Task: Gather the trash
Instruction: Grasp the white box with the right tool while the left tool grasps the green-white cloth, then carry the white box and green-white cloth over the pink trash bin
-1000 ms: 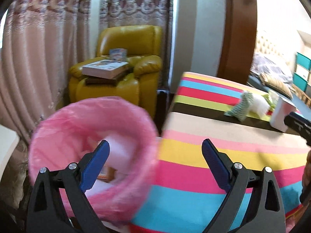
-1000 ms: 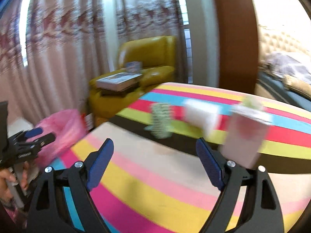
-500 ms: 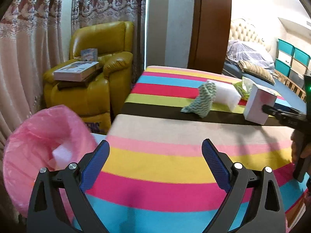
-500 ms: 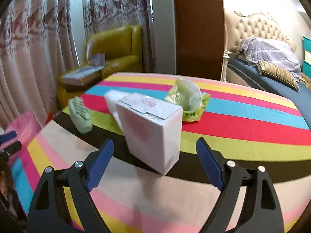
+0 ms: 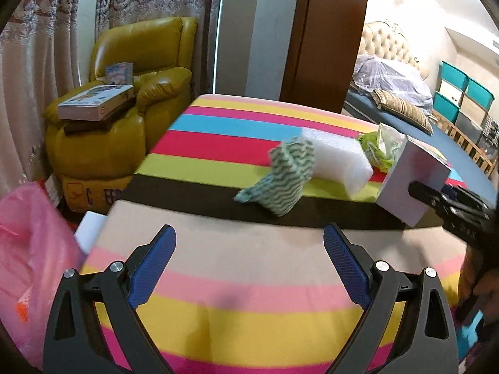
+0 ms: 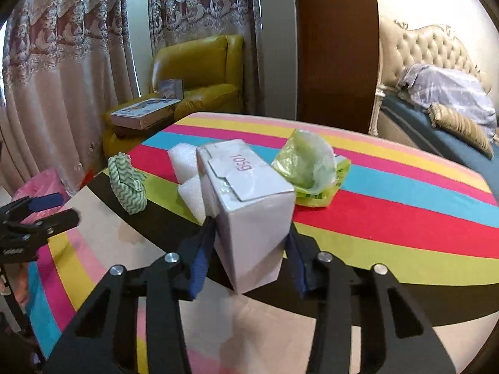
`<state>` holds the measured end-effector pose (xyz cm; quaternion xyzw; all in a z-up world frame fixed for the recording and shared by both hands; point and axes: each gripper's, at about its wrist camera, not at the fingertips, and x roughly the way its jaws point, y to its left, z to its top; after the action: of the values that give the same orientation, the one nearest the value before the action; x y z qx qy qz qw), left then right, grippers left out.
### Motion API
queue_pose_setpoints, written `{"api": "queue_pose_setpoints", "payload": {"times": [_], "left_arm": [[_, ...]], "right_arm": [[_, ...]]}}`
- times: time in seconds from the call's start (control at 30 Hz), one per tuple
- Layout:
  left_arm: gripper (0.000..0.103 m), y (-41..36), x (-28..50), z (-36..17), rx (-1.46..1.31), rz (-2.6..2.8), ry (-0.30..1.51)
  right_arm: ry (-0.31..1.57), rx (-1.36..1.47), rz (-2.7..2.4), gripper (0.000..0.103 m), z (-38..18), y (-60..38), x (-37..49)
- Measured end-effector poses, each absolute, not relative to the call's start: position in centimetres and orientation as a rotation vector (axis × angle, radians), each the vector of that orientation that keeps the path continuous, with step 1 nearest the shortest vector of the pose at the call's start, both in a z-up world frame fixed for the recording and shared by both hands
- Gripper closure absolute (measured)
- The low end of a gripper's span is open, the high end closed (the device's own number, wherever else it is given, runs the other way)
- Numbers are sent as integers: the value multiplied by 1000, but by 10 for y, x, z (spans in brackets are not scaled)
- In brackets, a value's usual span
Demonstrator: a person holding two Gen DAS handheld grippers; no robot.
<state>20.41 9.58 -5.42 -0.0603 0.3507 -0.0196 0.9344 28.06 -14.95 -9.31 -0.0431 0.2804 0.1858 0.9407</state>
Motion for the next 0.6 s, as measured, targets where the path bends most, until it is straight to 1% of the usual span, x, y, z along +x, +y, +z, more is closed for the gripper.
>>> {"api": "queue_pose_setpoints", "payload": {"times": [0.27, 0.3, 0.33, 0.4, 0.43, 0.5, 0.53, 0.57, 0.6], "left_arm": [[14, 63, 256, -58, -131, -15, 708], [14, 61, 261, -59, -133, -12, 711], [17, 59, 266, -60, -133, -4, 718], [34, 55, 277, -65, -124, -2, 750], [39, 54, 280, -66, -126, -8, 765], [57, 54, 285, -69, -129, -17, 789], [60, 54, 286, -70, -126, -12, 792], [67, 54, 286, -69, -121, -10, 791], [70, 54, 285, -69, -115, -11, 791]], "right_arm": [[536, 1, 329, 65, -89, -172, 273], [536, 3, 330, 65, -88, -173, 273], [535, 2, 329, 65, -88, -173, 273], [535, -3, 330, 65, -88, -174, 273], [534, -9, 329, 65, -88, -174, 272], [532, -21, 328, 65, -88, -174, 271], [531, -25, 327, 65, -88, -173, 270], [529, -33, 325, 65, -87, -172, 269], [527, -40, 323, 65, -87, -171, 269]]}}
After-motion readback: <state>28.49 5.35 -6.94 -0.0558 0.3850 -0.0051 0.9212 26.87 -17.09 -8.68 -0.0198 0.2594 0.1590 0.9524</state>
